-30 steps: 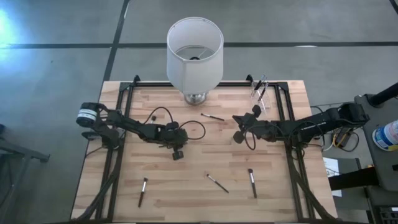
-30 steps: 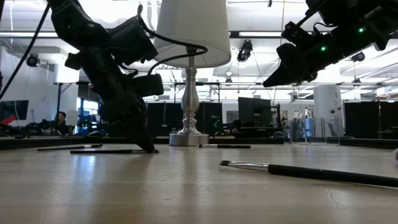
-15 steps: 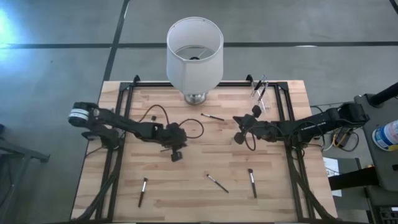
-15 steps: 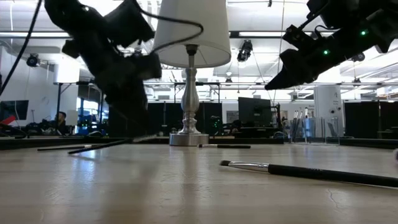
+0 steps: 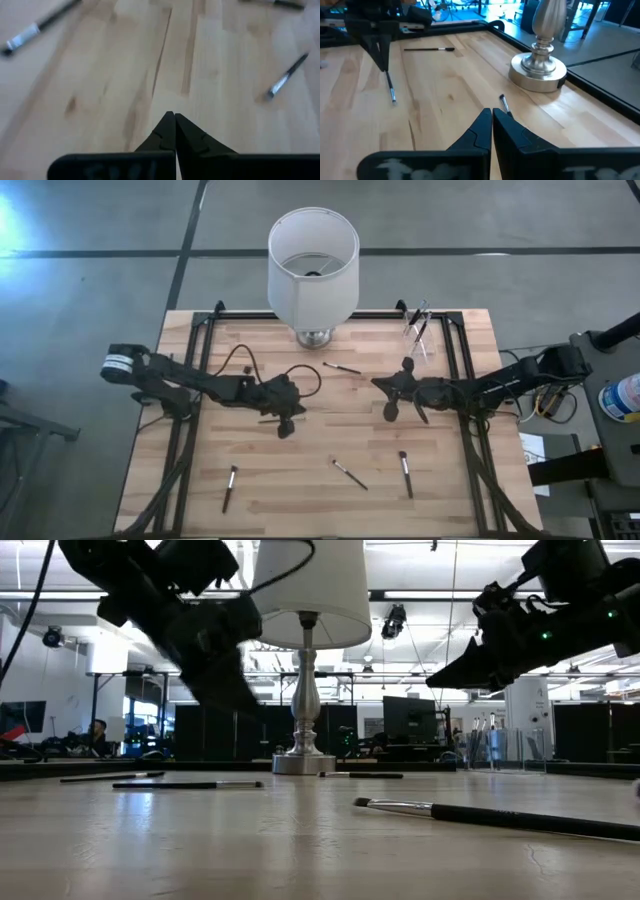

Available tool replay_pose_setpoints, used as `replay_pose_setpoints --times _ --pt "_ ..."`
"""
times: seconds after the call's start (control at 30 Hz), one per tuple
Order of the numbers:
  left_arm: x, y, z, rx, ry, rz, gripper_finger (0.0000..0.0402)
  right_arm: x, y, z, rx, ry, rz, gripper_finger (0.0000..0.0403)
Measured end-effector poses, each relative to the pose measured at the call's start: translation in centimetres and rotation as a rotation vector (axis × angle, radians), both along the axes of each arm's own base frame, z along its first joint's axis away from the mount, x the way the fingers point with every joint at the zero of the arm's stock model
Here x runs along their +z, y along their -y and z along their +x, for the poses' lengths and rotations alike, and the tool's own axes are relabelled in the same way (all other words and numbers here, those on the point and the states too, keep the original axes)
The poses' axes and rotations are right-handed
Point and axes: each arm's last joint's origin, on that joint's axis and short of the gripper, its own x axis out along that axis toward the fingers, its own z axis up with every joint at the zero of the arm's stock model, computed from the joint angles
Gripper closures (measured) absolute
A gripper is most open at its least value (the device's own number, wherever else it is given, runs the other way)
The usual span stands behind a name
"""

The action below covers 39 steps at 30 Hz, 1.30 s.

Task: Put items in baskets/containers
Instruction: Put the eyeshadow brush into the transparent organizer

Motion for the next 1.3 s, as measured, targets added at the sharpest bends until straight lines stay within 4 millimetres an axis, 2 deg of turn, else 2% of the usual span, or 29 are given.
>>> replay_pose_setpoints --times 0.17,0.33,0.6,0.77,1.13,1.3 --pt "-1.0 0.4 0.4 -0.012 -0.131 0.008 0.0401 -0.1 0.0 0.0 -0.003 -0.003 0.008 0.0394" --pt "-1.8 0.6 1.9 -0.016 -0.185 0.012 0.0399 0.3 0.0 0.2 -0.001 0.009 0.004 0.0394" --pt "-2.7 0.8 4.0 -0.069 -0.286 0.051 0.0327 0.2 0.0 0.2 0.001 0.003 -0.002 0.0394" --pt "-3.2 0.7 4.4 -0.09 -0.33 0.077 0.0309 0.2 0.0 0.2 0.0 0.002 -0.002 0.0394" --pt "-3.8 0.3 4.4 -0.081 -0.348 0.079 0.0333 0.1 0.0 0.2 -0.001 0.003 0.001 0.0394" --pt "-3.8 0.2 4.4 -0.071 -0.35 0.085 0.0371 0.1 0.0 0.2 0.0 0.002 -0.001 0.0394"
